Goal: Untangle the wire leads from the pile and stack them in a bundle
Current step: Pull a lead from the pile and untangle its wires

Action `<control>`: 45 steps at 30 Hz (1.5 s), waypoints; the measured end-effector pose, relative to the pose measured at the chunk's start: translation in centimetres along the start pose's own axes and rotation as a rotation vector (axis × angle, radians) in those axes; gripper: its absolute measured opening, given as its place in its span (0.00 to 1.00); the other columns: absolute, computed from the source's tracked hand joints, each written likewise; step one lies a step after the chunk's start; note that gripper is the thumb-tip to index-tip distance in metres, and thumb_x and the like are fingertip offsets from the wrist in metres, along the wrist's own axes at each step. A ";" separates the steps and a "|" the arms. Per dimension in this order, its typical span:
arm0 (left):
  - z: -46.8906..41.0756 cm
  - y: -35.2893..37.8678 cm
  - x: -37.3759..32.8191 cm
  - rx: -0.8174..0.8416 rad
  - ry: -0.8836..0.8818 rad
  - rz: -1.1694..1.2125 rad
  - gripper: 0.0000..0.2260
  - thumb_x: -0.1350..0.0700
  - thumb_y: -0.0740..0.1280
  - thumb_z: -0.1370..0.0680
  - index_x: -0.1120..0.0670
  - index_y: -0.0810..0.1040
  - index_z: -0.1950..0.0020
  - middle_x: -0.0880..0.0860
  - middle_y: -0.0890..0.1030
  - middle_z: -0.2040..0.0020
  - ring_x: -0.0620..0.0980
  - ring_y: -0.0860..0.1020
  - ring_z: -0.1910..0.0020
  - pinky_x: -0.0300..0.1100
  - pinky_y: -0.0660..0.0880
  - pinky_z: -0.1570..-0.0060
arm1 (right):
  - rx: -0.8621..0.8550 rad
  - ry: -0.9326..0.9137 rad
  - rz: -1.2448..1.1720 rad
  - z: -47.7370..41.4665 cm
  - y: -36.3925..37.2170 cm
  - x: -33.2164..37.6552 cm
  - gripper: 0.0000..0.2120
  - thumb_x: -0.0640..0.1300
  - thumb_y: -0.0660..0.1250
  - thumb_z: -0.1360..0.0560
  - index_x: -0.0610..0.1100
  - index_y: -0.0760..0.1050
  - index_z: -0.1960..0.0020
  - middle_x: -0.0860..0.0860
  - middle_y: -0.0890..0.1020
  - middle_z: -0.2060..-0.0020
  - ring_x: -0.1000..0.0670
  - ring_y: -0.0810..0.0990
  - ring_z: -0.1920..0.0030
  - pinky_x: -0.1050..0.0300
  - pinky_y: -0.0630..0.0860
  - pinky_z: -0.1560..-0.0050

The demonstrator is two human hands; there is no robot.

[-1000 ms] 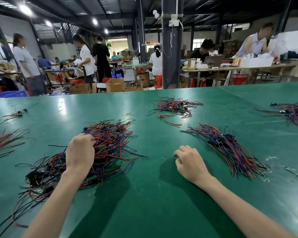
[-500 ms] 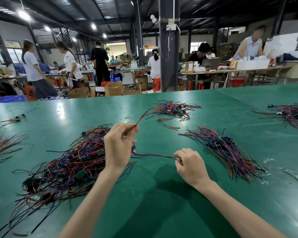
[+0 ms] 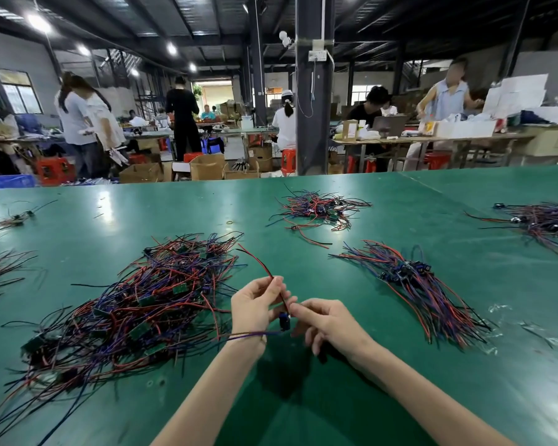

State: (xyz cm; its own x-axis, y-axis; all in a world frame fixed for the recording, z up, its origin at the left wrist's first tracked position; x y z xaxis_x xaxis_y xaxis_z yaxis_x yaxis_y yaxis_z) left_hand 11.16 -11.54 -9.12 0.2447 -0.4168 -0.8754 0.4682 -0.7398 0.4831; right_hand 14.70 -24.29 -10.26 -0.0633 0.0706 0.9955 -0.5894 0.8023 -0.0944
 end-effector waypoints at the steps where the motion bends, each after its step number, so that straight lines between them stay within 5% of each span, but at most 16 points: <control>1: 0.2 0.1 0.2 0.000 -0.005 -0.004 0.04 0.67 0.67 0.24 0.64 0.77 0.59 0.56 0.79 0.69 0.48 0.78 0.74 0.38 0.78 0.72 | 0.020 0.001 0.001 0.2 0.4 0.0 0.06 0.44 0.69 0.25 0.42 0.78 0.58 0.45 0.81 0.68 0.51 0.74 0.76 0.61 0.71 0.79; 8: 0.2 0.2 0.7 0.059 0.044 -0.042 0.05 0.67 0.66 0.23 0.63 0.77 0.59 0.56 0.79 0.68 0.51 0.79 0.69 0.39 0.79 0.66 | 0.024 0.052 -0.146 0.9 0.5 0.1 0.05 0.31 0.67 0.27 0.39 0.76 0.55 0.46 0.82 0.71 0.52 0.79 0.74 0.61 0.78 0.72; 14: -0.1 -0.2 1.1 0.145 0.091 -0.340 0.07 0.67 0.68 0.25 0.55 0.81 0.57 0.50 0.81 0.66 0.42 0.76 0.69 0.33 0.74 0.63 | -0.064 0.059 -0.182 0.9 0.1 -0.2 0.02 0.32 0.68 0.26 0.37 0.77 0.56 0.46 0.80 0.72 0.52 0.78 0.74 0.58 0.79 0.72; 18: 0.3 0.0 1.1 0.236 0.088 -0.460 0.05 0.68 0.70 0.27 0.59 0.81 0.55 0.48 0.81 0.69 0.39 0.77 0.70 0.30 0.74 0.64 | -0.051 0.045 -0.176 1.0 0.2 -0.3 0.01 0.34 0.67 0.25 0.36 0.77 0.54 0.47 0.80 0.72 0.52 0.79 0.73 0.58 0.79 0.71; 27: 0.7 0.1 0.7 0.263 0.010 -0.338 0.07 0.67 0.68 0.25 0.57 0.81 0.53 0.52 0.82 0.65 0.46 0.79 0.64 0.36 0.78 0.56 | 0.004 0.091 -0.254 1.4 0.3 0.4 0.06 0.35 0.62 0.22 0.34 0.75 0.57 0.44 0.77 0.71 0.51 0.77 0.74 0.54 0.80 0.70; 45: 1.2 0.6 0.3 0.304 0.010 -0.375 0.10 0.68 0.68 0.25 0.59 0.80 0.46 0.51 0.78 0.70 0.46 0.74 0.71 0.36 0.74 0.63 | 0.068 0.101 -0.259 1.5 0.7 0.5 0.11 0.42 0.63 0.23 0.35 0.78 0.57 0.50 0.69 0.73 0.56 0.70 0.72 0.53 0.79 0.69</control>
State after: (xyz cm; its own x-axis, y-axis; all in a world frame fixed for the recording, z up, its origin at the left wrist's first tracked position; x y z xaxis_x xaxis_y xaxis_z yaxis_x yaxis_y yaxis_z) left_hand 10.49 -12.70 -9.08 0.1158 -0.0878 -0.9894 0.2569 -0.9595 0.1152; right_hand 13.01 -24.60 -9.80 0.1753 -0.0703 0.9820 -0.6285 0.7598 0.1666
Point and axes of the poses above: each hand's wrist, its own z-axis away from the middle knuckle, its own y-axis out of the palm, x = y × z, the point moved 4 cm from there along -z, towards the middle knuckle
